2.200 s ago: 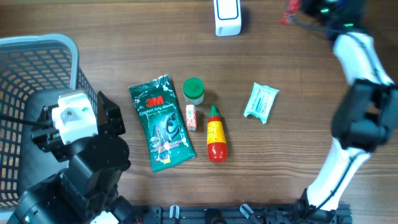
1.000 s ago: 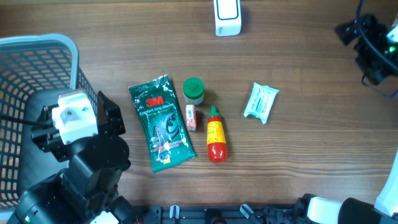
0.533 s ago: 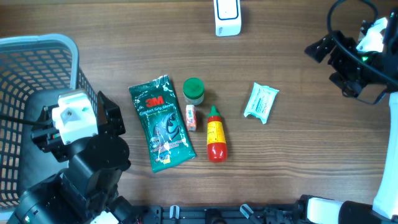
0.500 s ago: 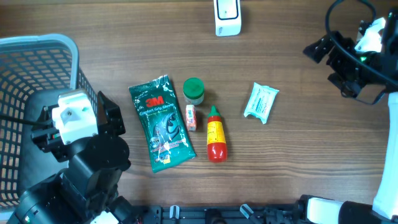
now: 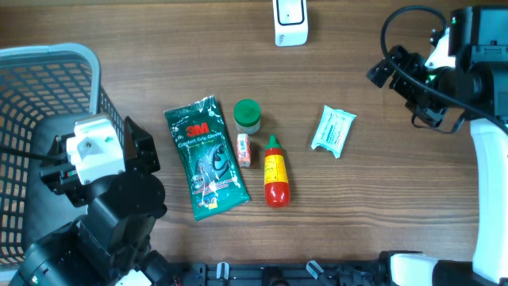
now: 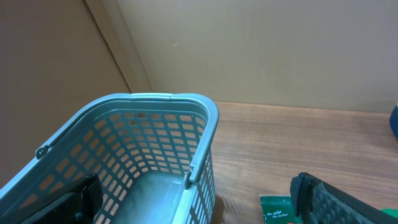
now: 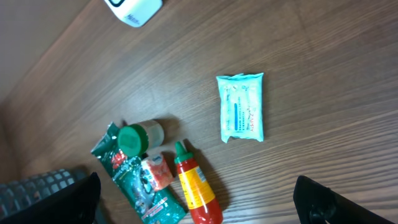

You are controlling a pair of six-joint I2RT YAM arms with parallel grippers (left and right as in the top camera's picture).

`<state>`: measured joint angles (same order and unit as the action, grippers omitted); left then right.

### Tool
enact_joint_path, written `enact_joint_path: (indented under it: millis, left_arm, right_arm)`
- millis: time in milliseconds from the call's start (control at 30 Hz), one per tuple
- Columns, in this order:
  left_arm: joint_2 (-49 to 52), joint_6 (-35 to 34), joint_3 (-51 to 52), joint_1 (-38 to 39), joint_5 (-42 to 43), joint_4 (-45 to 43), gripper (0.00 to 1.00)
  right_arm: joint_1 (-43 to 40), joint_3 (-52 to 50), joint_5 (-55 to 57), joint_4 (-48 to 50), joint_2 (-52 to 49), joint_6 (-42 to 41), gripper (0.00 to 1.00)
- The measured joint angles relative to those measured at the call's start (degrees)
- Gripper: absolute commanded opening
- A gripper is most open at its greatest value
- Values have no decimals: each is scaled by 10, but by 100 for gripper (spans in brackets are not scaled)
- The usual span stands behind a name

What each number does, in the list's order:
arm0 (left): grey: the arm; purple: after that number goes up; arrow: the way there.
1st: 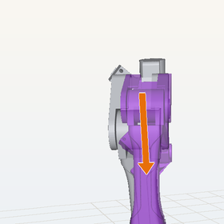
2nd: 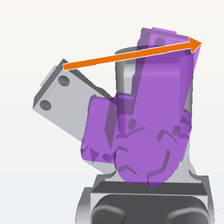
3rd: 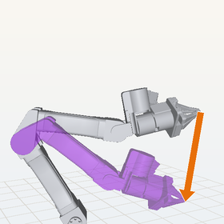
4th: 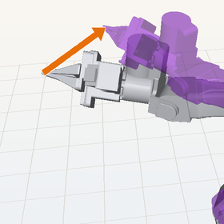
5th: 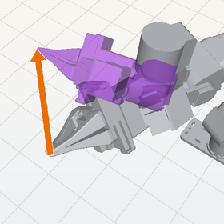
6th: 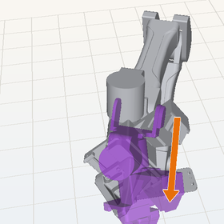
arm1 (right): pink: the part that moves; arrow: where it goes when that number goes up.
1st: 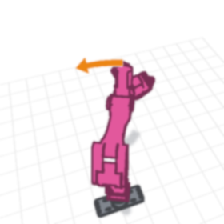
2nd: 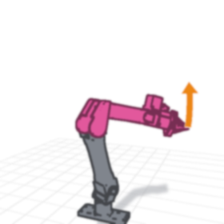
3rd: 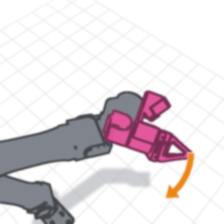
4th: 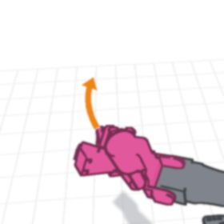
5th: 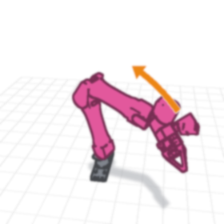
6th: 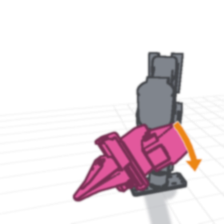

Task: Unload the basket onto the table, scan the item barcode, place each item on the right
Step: 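Reach the right gripper to the light-green wipes packet and grasp it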

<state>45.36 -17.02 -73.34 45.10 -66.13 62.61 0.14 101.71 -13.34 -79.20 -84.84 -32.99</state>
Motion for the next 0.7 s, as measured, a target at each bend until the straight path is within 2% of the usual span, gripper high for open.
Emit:
enact_joint_path:
  millis: [167, 267, 500, 567, 633, 700]
  left_arm:
    - [0, 0, 0, 0, 0, 0, 100]
    - [0, 0, 0, 0, 0, 0, 100]
    - [0, 0, 0, 0, 0, 0, 100]
    - [0, 0, 0, 0, 0, 0, 100]
    - [0, 0, 0, 0, 0, 0, 100]
    - [0, 0, 0, 0, 0, -1, 100]
  right_arm:
    - [1, 0, 6, 0, -60, 10, 100]
    - [10, 0, -8, 5, -100, 50, 100]
    - [99, -1, -27, -45, -189, 90, 100]
    - [119, -1, 21, -44, -192, 46, 96]
    - [123, -2, 113, -41, -192, -66, 85]
    - [126, -26, 153, 37, -192, -108, 82]
